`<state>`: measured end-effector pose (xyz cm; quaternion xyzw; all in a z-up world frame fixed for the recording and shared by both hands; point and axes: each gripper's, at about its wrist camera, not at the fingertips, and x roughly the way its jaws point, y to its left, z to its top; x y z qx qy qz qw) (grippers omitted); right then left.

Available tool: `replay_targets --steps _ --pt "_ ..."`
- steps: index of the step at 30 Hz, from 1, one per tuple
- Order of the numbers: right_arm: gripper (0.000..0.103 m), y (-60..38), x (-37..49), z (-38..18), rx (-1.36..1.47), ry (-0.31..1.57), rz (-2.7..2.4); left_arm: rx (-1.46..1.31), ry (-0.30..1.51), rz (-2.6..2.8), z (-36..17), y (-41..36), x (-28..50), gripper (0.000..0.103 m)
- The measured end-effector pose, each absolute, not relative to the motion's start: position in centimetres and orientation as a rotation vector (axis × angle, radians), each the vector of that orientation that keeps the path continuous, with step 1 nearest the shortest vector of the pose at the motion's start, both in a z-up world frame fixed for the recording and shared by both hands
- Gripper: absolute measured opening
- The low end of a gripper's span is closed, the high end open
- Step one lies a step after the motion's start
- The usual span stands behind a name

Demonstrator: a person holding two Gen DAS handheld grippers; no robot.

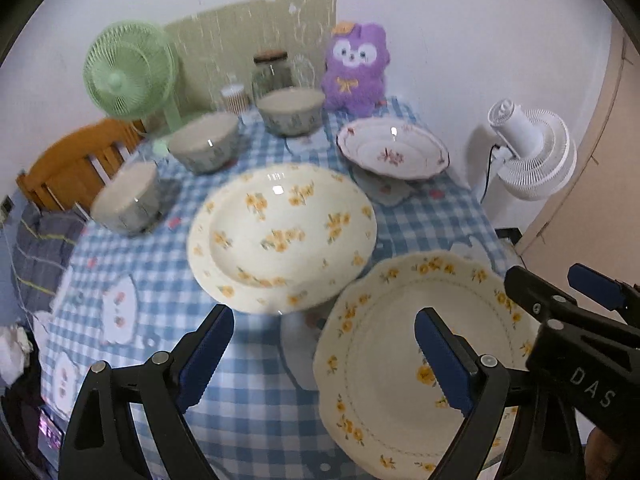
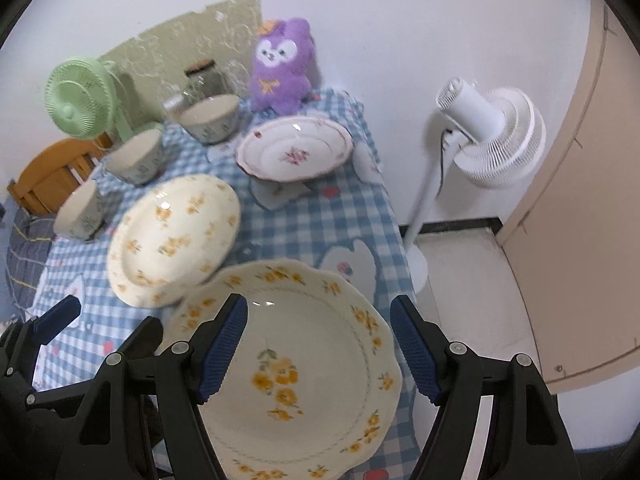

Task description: Organize plates and bowls

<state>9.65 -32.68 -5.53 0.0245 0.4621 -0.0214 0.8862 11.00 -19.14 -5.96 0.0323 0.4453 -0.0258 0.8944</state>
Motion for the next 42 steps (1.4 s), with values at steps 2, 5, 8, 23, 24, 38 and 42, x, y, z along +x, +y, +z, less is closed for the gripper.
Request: replay_targets --steps 2,5,8,23,24,38,42 --pt "0.077 -32.0 9.7 -4.7 0.035 0.944 -0.038 0.072 0.899 -0.052 -5.1 -19.1 10.7 0.093" --pt "0.077 -31.3 9.9 -3.5 0.031 0.928 -0.023 0.05 0.876 -0.029 -3.9 -18.4 10.4 0.093" --pt "0.077 -30.3 10.2 -2.5 0.022 0.911 -0.011 0.016 0.865 -0.019 -2.9 -17.2 10.4 0.093" --pt "0.089 -25.3 14.7 -1.2 0.01 0.895 -0.049 0.002 0.873 -0.044 -1.6 -12.0 14.9 0.093" --pt "0.091 -24.9 15.2 -1.3 0.011 0.895 -0.047 0.008 0.872 -0.043 -1.7 -11.9 15.2 0.093" --pt "0.092 -22.6 21.2 -4.6 0.044 0.911 -0.05 -0.05 0.944 -0.023 -4.6 -8.7 21.2 0.094" --pt "0.092 -22.3 22.6 -6.0 0.044 0.93 -0.05 -0.053 0.958 -0.015 -5.9 -8.2 22.7 0.094"
